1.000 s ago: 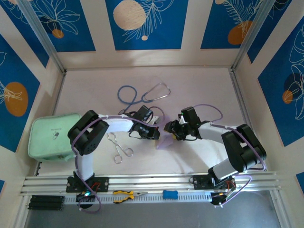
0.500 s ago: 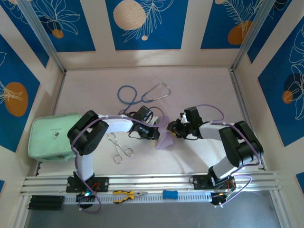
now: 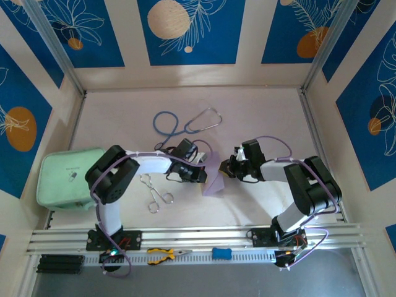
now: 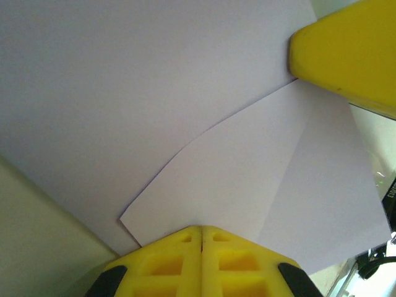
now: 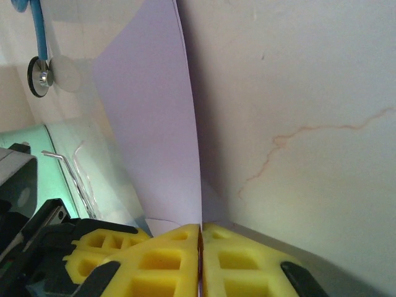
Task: Fold a paper plane with a square sheet of paper (pick it up from the middle)
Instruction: Turn over the paper at the center of the table.
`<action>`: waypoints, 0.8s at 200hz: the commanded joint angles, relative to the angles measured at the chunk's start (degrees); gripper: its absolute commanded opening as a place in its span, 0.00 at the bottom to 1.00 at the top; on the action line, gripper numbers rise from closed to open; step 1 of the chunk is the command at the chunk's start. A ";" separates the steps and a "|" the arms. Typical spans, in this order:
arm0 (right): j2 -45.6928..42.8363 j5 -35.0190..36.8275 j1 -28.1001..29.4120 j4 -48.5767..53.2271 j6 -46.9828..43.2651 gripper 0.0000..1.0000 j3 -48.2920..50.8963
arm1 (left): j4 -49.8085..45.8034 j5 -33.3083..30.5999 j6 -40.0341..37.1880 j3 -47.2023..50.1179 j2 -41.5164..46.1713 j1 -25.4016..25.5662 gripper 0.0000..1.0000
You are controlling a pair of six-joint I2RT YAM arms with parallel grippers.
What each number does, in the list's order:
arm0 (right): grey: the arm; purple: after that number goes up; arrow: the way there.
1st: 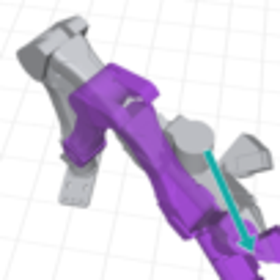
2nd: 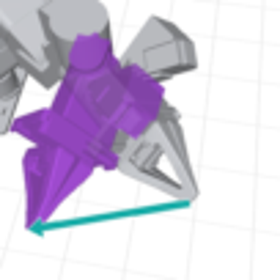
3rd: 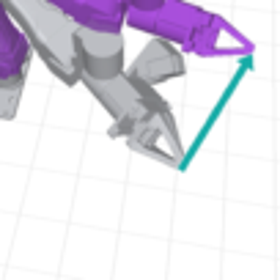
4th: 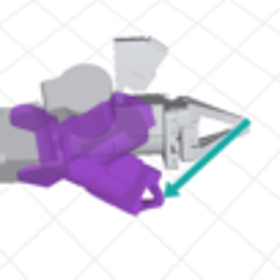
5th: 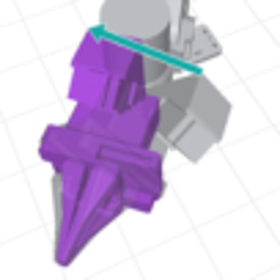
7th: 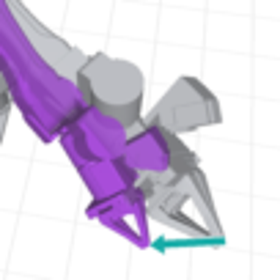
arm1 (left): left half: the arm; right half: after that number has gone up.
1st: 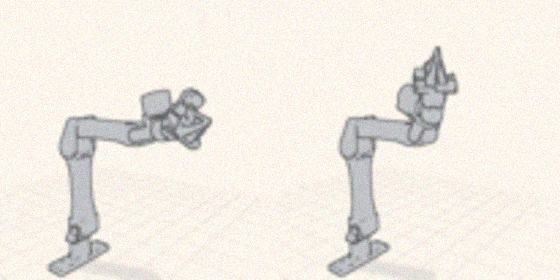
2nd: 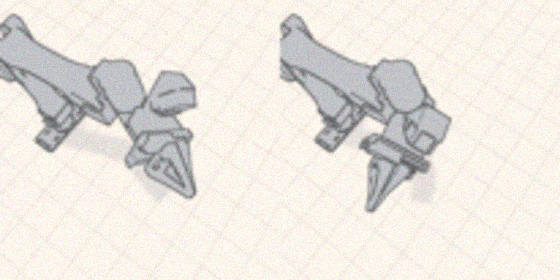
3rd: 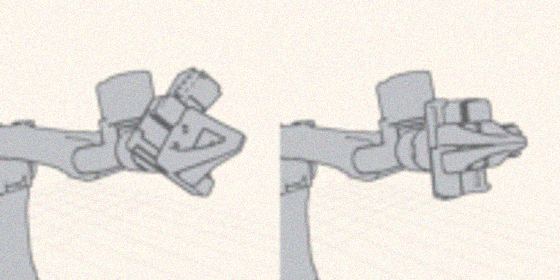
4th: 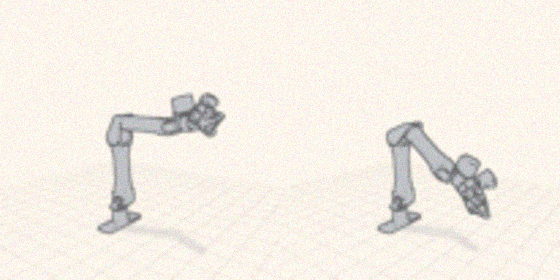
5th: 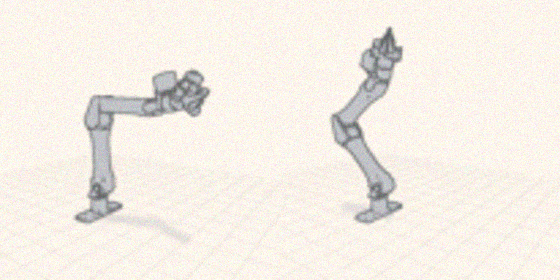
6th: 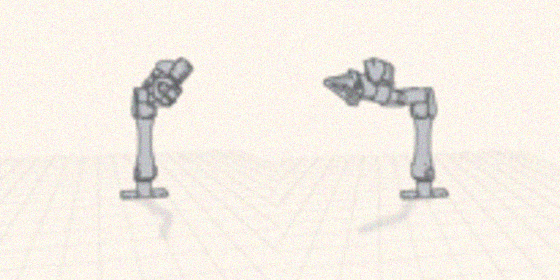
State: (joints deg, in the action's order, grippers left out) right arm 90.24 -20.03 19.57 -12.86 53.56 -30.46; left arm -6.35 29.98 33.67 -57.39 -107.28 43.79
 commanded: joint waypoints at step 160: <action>-19.15 46.30 10.76 59.42 -18.18 0.06 -24.55 | -7.10 -30.70 1.04 10.38 27.40 -1.85 0.39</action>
State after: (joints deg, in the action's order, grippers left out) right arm 69.12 7.46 26.70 29.19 38.28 -49.45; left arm -9.06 5.69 35.51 -48.69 -83.72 42.87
